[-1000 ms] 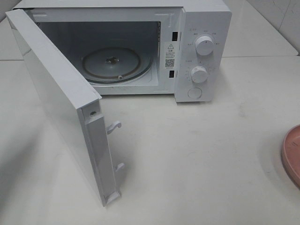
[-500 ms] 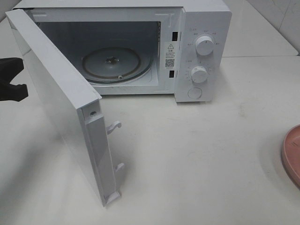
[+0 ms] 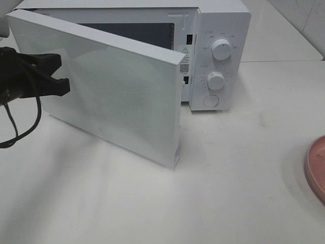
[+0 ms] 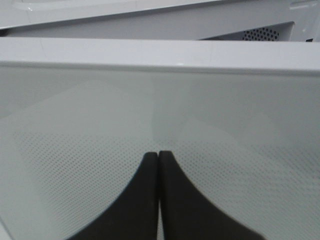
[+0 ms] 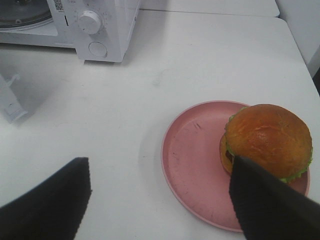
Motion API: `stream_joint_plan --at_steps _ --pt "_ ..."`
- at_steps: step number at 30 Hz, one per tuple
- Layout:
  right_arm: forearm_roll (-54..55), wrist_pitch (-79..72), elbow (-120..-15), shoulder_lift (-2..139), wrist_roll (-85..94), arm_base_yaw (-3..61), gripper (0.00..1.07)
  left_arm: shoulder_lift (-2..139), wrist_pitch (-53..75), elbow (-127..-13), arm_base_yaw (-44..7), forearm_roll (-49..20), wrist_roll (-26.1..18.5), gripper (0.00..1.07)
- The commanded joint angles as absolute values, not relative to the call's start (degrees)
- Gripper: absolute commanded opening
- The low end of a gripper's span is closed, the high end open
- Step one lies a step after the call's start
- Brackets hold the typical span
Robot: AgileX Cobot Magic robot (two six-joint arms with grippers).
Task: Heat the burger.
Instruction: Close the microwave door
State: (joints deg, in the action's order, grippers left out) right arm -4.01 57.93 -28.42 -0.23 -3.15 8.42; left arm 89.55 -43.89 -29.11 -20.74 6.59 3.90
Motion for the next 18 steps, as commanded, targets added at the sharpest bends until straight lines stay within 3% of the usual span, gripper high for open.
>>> stream_joint_plan --at_steps 1,12,18 --pt "-4.13 57.18 -28.42 -1.89 -2.81 8.02 0.76 90.47 -43.89 -30.83 -22.92 2.46 2.35 0.0" --pt "-4.07 57.18 -28.42 -1.89 -2.81 8.02 0.76 96.49 -42.34 -38.45 -31.74 -12.26 -5.61 0.0" --pt "-4.07 57.18 -28.42 -1.89 -2.81 8.02 0.76 100.1 -40.85 -44.18 -35.98 -22.12 -12.15 0.0"
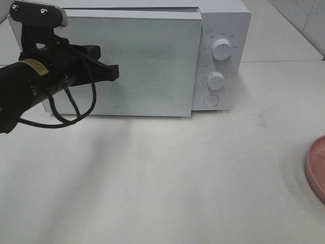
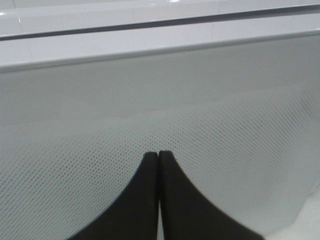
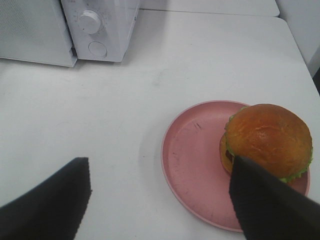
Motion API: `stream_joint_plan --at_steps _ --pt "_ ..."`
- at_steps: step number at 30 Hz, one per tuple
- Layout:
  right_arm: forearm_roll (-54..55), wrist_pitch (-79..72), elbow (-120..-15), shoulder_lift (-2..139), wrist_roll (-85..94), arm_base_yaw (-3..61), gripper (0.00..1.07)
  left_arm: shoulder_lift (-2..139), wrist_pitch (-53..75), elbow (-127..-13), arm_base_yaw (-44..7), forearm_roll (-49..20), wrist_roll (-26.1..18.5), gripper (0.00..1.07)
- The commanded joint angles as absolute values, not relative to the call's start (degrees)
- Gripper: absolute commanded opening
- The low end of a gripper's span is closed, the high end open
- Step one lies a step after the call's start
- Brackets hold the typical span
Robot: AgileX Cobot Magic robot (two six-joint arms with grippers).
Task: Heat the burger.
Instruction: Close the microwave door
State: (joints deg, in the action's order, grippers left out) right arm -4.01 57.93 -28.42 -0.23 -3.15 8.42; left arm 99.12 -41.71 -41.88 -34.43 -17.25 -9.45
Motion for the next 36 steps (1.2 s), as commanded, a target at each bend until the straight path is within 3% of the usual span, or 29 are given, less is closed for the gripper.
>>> stream_joint_plan --at_steps 1,9,20,26,31,36 --pt "-4.07 57.18 -28.42 -1.89 -2.81 8.02 0.76 100.1 -40.85 -44.18 -35.98 -22.12 -12.15 0.0" --pt "-4.07 57.18 -28.42 -1.89 -2.81 8.02 0.76 104.39 -38.22 -52.14 -37.93 -28.93 -16.67 0.0" --pt "-4.07 57.18 -28.42 -1.89 -2.81 8.02 0.76 108.35 -34.95 -59.01 -37.93 -29.68 -17.93 0.0" --pt "-4.07 57.18 -28.42 -1.89 -2.81 8.02 0.76 110.7 -33.92 -63.31 -37.41 -33.12 -21.77 0.0" --pt "-4.07 57.18 -28.42 -1.89 -2.81 8.02 0.76 111.04 -34.09 -64.34 -36.73 -35.64 -21.77 0.0" --pt "-4.07 57.18 -28.42 -1.89 -2.81 8.02 0.76 110.01 -28.71 -64.23 -37.3 -33.29 -21.94 0.0"
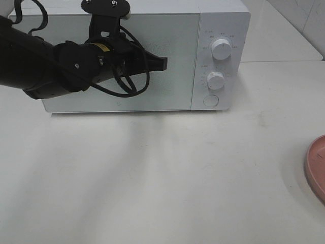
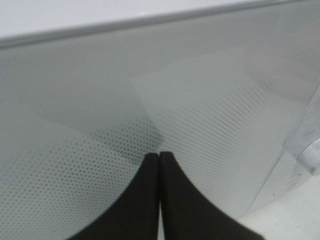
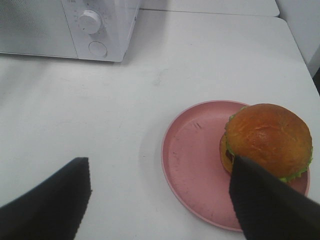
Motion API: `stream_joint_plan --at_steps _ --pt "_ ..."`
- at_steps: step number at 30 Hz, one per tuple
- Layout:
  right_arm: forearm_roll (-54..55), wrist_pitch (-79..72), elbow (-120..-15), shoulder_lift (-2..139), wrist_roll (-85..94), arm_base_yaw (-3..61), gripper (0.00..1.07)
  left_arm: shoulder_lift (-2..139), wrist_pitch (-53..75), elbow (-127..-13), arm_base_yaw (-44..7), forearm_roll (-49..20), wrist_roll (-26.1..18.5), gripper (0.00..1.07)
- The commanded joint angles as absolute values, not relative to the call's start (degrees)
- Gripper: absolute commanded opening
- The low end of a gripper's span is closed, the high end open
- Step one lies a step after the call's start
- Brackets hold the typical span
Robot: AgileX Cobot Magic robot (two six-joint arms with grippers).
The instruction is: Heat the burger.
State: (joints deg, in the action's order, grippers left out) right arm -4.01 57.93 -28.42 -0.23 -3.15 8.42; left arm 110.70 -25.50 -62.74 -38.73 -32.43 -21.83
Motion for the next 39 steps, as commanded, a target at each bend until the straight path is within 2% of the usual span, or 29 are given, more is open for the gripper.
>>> stream_joint_plan --at_steps 1,10,11,12,13,14,15,16,17,20,24,27,32,34,36,37,39 --pt "-4.07 57.18 -28.42 -1.89 -2.81 8.02 0.76 109.61 -26.81 -64.17 -37.59 -32.6 -21.94 0.0" --pt "-4.07 57.18 -28.42 -1.89 -2.81 8.02 0.76 104.51 -13.18 -61.08 -39.76 -31.23 -21.94 0.01" --pt "-4.07 57.18 -28.42 -1.89 -2.81 8.02 0.76 104.11 -11.0 -60.62 -39.76 -31.23 -21.94 0.05" --pt "-4.07 57.18 -28.42 -1.89 -2.81 8.02 0.76 103.13 -5.9 -59.7 -39.76 -31.23 -21.94 0.22" --pt "-4.07 57.18 -28.42 -1.89 -2.81 8.02 0.76 103.13 -5.9 -59.7 -39.76 -31.23 -21.94 0.22" --pt "-4.07 57.18 -28.42 -1.89 -2.81 8.02 0.76 102.33 -1.26 -59.19 -39.59 -31.23 -21.94 0.54" --pt "-4.07 57.18 -28.42 -1.89 -2.81 8.02 0.76 102.33 -1.26 -59.19 -39.59 -31.23 -21.94 0.54" --pt "-4.07 57.18 -28.42 -1.89 -2.81 8.02 0.76 101.99 0.92 -58.84 -39.65 -31.23 -21.94 0.73" --pt "-4.07 57.18 -28.42 -1.89 -2.81 8.02 0.76 101.24 5.44 -58.79 -39.65 -30.83 -21.94 1.02" --pt "-4.07 57.18 -28.42 -1.89 -2.81 8.02 0.76 100.15 11.57 -58.79 -39.65 -29.11 -21.89 0.99" --pt "-4.07 57.18 -28.42 -1.89 -2.81 8.02 0.76 99.24 16.79 -58.79 -39.65 -26.53 -21.89 0.99" --pt "-4.07 57.18 -28.42 -1.89 -2.81 8.02 0.76 97.17 25.32 -58.79 -39.65 -23.2 -21.77 0.99" --pt "-4.07 57.18 -28.42 -1.89 -2.81 8.02 0.76 94.54 35.81 -58.79 -39.65 -21.77 -21.72 0.99" --pt "-4.07 57.18 -28.42 -1.89 -2.81 8.02 0.76 92.99 39.3 -58.79 -39.53 -20.97 -21.14 0.99" --pt "-4.07 57.18 -28.42 -1.89 -2.81 8.02 0.76 90.93 43.89 -58.79 -37.59 -20.57 -18.05 0.99" --pt "-4.07 57.18 -28.42 -1.89 -2.81 8.02 0.76 90.93 43.89 -58.79 -37.59 -20.57 -18.05 0.99" --pt "-4.07 57.18 -28.42 -1.89 -2.81 8.02 0.76 88.81 47.67 -58.79 -34.03 -20.4 -15.64 0.99"
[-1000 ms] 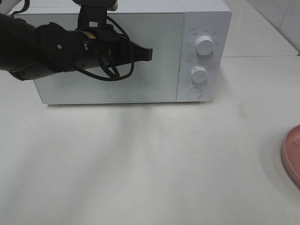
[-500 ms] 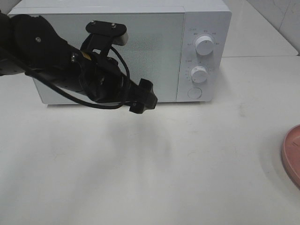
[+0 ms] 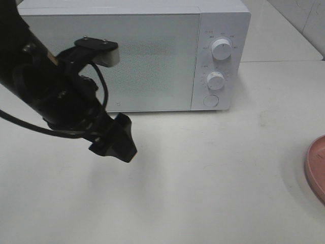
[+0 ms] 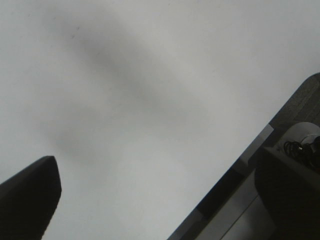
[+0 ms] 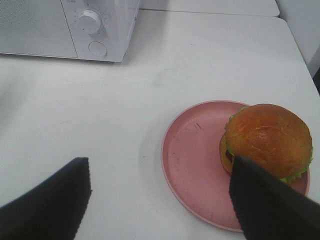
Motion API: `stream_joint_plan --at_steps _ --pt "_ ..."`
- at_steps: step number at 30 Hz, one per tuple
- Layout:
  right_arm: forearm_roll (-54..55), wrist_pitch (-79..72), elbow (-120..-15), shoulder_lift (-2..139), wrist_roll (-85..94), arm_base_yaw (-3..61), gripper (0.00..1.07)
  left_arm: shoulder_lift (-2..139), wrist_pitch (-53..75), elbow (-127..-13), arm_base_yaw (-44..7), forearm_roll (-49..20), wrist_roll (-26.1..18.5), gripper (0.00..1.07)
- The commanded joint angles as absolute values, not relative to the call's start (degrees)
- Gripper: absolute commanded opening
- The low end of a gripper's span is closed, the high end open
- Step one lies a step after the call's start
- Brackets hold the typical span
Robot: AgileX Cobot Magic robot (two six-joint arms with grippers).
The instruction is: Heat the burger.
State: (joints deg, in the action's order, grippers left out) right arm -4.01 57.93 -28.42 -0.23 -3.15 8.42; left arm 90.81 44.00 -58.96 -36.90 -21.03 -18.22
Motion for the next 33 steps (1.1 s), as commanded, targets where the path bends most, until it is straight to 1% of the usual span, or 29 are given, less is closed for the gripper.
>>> stream_joint_plan --at_steps 1,2,3,4,5,6,7,8,9,10,11,12,13,14,15,16,17,18,19,20,21,22,23,24,26,29,31,33 --pt "-4.07 57.18 -28.42 -1.89 -2.81 8.02 0.76 88.81 47.67 -58.79 -34.03 -20.4 -15.64 0.99" --pt "-4.07 57.18 -28.42 -1.89 -2.81 8.02 0.76 87.09 50.19 -58.79 -31.28 -20.28 -15.24 0.99" --pt "-4.07 57.18 -28.42 -1.89 -2.81 8.02 0.76 86.23 51.62 -58.79 -29.62 -20.23 -15.24 0.98" --pt "-4.07 57.18 -28.42 -1.89 -2.81 8.02 0.76 86.23 51.62 -58.79 -29.62 -20.23 -15.24 0.98" --pt "-4.07 57.18 -28.42 -1.89 -2.81 8.02 0.76 84.68 54.55 -58.79 -26.07 -20.23 -15.07 0.98" --pt "-4.07 57.18 -28.42 -1.89 -2.81 8.02 0.76 84.68 54.55 -58.79 -26.07 -20.23 -15.07 0.98" --pt "-4.07 57.18 -28.42 -1.89 -2.81 8.02 0.76 83.82 55.63 -58.79 -24.18 -20.11 -15.07 0.98" --pt "-4.07 57.18 -28.42 -1.89 -2.81 8.02 0.76 82.16 58.33 -58.79 -20.68 -19.94 -15.01 0.98" --pt "-4.07 57.18 -28.42 -1.89 -2.81 8.02 0.76 82.16 58.33 -58.79 -20.68 -19.94 -15.01 0.98" --pt "-4.07 57.18 -28.42 -1.89 -2.81 8.02 0.76 80.44 60.45 -58.79 -17.25 -19.02 -14.27 0.98" --pt "-4.07 57.18 -28.42 -1.89 -2.81 8.02 0.76 79.53 61.54 -58.79 -15.41 -18.33 -13.81 0.98" --pt "-4.07 57.18 -28.42 -1.89 -2.81 8.02 0.76 79.53 61.54 -58.79 -15.41 -18.33 -13.81 0.98" --pt "-4.07 57.18 -28.42 -1.89 -2.81 8.02 0.76 77.58 63.71 -58.79 -11.86 -16.44 -12.83 0.98" --pt "-4.07 57.18 -28.42 -1.89 -2.81 8.02 0.76 76.78 64.57 -58.79 -10.54 -15.36 -12.2 0.98" --pt "-4.07 57.18 -28.42 -1.89 -2.81 8.02 0.76 76.78 64.57 -58.79 -10.54 -15.36 -12.2 0.98" --pt "-4.07 57.18 -28.42 -1.89 -2.81 8.02 0.76 74.71 66.52 -58.79 -7.62 -12.49 -10.54 0.98" --pt "-4.07 57.18 -28.42 -1.89 -2.81 8.02 0.76 73.85 67.27 -58.79 -6.47 -11.29 -9.85 0.98" --pt "-4.07 57.18 -28.42 -1.89 -2.81 8.02 0.76 73.85 67.27 -58.79 -6.47 -11.29 -9.85 0.98" --pt "-4.07 57.18 -28.42 -1.89 -2.81 8.02 0.76 71.45 68.98 -58.79 -4.18 -8.54 -8.25 0.98" --pt "-4.07 57.18 -28.42 -1.89 -2.81 8.02 0.76 70.24 69.67 -58.79 -2.98 -7.62 -7.51 0.98" --pt "-4.07 57.18 -28.42 -1.89 -2.81 8.02 0.76 70.24 69.67 -58.79 -2.98 -7.62 -7.51 0.98" --pt "-4.07 57.18 -28.42 -1.89 -2.81 8.02 0.76 67.72 70.7 -58.5 -0.74 -5.67 -6.19 0.98" --pt "-4.07 57.18 -28.42 -1.89 -2.81 8.02 0.76 66.18 70.87 -58.04 0.29 -5.04 -6.07 0.98" --pt "-4.07 57.18 -28.42 -1.89 -2.81 8.02 0.76 66.18 70.87 -58.04 0.29 -5.04 -6.07 0.98" --pt "-4.07 57.18 -28.42 -1.89 -2.81 8.02 0.76 59.53 69.84 -54.26 2.35 -4.64 -6.07 0.98" --pt "-4.07 57.18 -28.42 -1.89 -2.81 8.02 0.76 57.64 69.39 -52.83 2.52 -4.64 -6.07 0.98" --pt "-4.07 57.18 -28.42 -1.89 -2.81 8.02 0.76 50.65 67.78 -46.75 2.52 -4.07 -6.3 0.98" --pt "-4.07 57.18 -28.42 -1.89 -2.81 8.02 0.76 48.64 67.09 -44.86 2.52 -3.84 -6.3 0.98"
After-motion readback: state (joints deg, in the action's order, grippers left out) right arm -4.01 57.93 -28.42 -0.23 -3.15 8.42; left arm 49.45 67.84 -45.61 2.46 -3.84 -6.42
